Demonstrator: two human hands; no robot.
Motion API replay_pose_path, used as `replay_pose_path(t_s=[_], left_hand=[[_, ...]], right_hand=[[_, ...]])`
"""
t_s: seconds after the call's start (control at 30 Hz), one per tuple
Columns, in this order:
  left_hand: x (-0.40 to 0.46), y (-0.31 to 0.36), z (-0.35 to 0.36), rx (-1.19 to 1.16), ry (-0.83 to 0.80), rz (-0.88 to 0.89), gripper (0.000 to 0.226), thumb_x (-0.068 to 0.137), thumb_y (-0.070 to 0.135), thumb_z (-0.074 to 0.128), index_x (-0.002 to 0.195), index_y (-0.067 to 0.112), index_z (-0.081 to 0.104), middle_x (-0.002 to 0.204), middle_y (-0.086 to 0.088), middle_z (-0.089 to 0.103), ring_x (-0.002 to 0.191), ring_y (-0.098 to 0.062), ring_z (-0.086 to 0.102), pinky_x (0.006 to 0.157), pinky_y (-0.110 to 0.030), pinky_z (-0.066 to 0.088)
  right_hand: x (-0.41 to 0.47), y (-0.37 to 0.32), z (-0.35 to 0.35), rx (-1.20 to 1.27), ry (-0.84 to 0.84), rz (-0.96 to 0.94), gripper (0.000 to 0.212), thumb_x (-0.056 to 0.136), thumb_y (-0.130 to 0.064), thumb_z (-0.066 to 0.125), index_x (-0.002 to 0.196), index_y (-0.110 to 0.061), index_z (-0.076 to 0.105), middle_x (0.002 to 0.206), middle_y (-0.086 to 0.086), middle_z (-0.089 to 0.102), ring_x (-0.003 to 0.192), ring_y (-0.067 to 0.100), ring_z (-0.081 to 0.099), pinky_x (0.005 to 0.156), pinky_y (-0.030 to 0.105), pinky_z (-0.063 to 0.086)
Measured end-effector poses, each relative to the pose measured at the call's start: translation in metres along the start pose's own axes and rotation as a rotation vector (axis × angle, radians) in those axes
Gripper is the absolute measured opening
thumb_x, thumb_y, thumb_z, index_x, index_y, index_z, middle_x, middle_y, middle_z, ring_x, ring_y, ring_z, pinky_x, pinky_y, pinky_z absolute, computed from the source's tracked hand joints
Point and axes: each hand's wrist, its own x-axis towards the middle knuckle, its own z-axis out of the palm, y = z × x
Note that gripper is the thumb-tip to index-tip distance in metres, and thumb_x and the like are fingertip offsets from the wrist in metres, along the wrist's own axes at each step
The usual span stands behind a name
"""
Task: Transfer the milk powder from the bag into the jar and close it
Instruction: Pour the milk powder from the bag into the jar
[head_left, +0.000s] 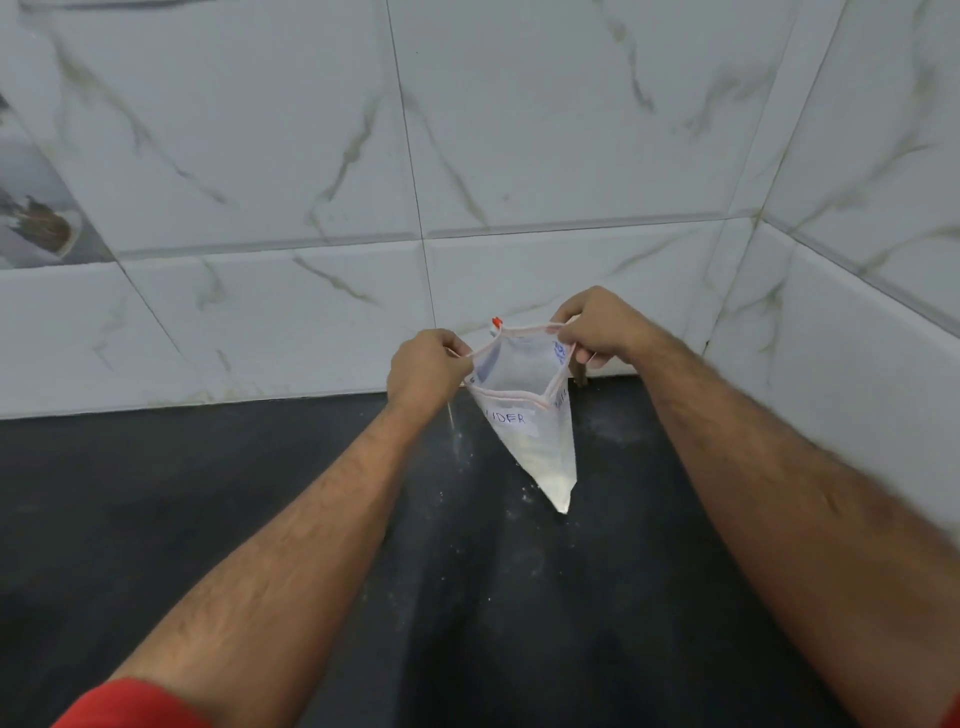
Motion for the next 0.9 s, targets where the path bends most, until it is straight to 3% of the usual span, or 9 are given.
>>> replay_pose_path(t_s=[0.1,0.2,0.33,0.4,0.47,0.53,0.6,0.7,0.9], left_hand=[[-0.011,-0.018,-0.011,-0.018,-0.036,-0.009,0.011,0.074,0.016,0.064,0.077,0.021,0.073,0.068,0.01,0.068,0.065,-0.013,0.063,0.061,-0.025,0.048],[-0.026,-0.034,-0.011,-0.011,-0.119,0.016,0.009,0.077,0.014,0.066,0.074,0.021,0.071,0.069,0.009,0.068,0.063,-0.014,0.06,0.059,-0.027,0.049],[-0.05,-0.052,-0.003,-0.043,-0.202,0.113,0.009,0.081,0.017,0.069,0.087,0.024,0.07,0.084,0.008,0.071,0.076,-0.015,0.065,0.068,-0.027,0.052],[-0.062,-0.055,0.0,-0.143,-0.199,0.199,0.031,0.082,0.021,0.072,0.113,0.023,0.067,0.107,0.011,0.069,0.096,-0.013,0.066,0.085,-0.028,0.052],[-0.074,-0.052,0.002,-0.24,-0.242,0.272,0.065,0.077,0.035,0.08,0.135,0.023,0.052,0.126,0.014,0.059,0.114,-0.007,0.059,0.097,-0.026,0.047],[-0.082,-0.052,0.007,-0.152,-0.298,0.307,0.114,0.059,0.06,0.085,0.151,0.022,0.029,0.149,0.007,0.045,0.136,-0.012,0.045,0.112,-0.037,0.039],[-0.089,-0.053,0.011,0.011,-0.299,0.304,0.143,0.049,0.068,0.084,0.157,0.024,0.002,0.162,0.003,0.022,0.147,-0.017,0.025,0.118,-0.044,0.029],[-0.097,-0.054,0.013,0.028,-0.236,0.306,0.139,0.057,0.055,0.086,0.157,0.026,-0.005,0.155,-0.002,0.03,0.142,-0.019,0.033,0.114,-0.046,0.035],[-0.103,-0.061,0.017,-0.051,-0.095,0.233,0.106,0.072,0.026,0.078,0.157,0.026,0.014,0.135,0.002,0.058,0.122,-0.019,0.057,0.109,-0.042,0.042]], right_hand=[[-0.007,-0.007,-0.006,0.018,-0.016,-0.014,0.017,0.091,0.001,0.058,0.095,-0.007,0.073,0.069,0.011,0.064,0.048,0.013,0.058,0.042,0.023,0.051],[-0.015,-0.006,0.007,-0.045,-0.05,0.026,0.021,0.091,0.004,0.057,0.084,-0.01,0.071,0.068,0.014,0.067,0.051,0.017,0.062,0.047,0.029,0.057],[-0.03,0.0,0.038,-0.003,-0.096,0.064,0.028,0.091,0.004,0.051,0.076,-0.013,0.067,0.07,0.017,0.067,0.054,0.02,0.068,0.048,0.03,0.06],[-0.037,-0.001,0.05,0.051,-0.084,0.069,0.028,0.091,0.004,0.049,0.076,-0.011,0.068,0.065,0.016,0.065,0.05,0.019,0.068,0.051,0.032,0.061],[-0.041,-0.005,0.059,0.092,-0.079,0.072,0.029,0.092,0.003,0.048,0.076,-0.01,0.068,0.063,0.016,0.065,0.049,0.02,0.068,0.059,0.036,0.063],[-0.044,-0.01,0.066,0.115,-0.077,0.074,0.029,0.093,0.003,0.048,0.076,-0.01,0.068,0.063,0.018,0.066,0.052,0.023,0.07,0.064,0.04,0.064],[-0.046,-0.014,0.069,0.119,-0.078,0.08,0.027,0.094,0.002,0.049,0.077,-0.008,0.068,0.061,0.019,0.066,0.053,0.025,0.071,0.063,0.041,0.064],[-0.048,-0.018,0.07,0.094,-0.095,0.092,0.02,0.093,0.002,0.05,0.086,0.001,0.069,0.065,0.023,0.068,0.055,0.029,0.073,0.062,0.041,0.064],[-0.058,-0.024,0.062,-0.061,-0.175,0.08,0.018,0.091,0.0,0.047,0.089,-0.001,0.065,0.079,0.023,0.069,0.059,0.027,0.072,0.055,0.036,0.063]])
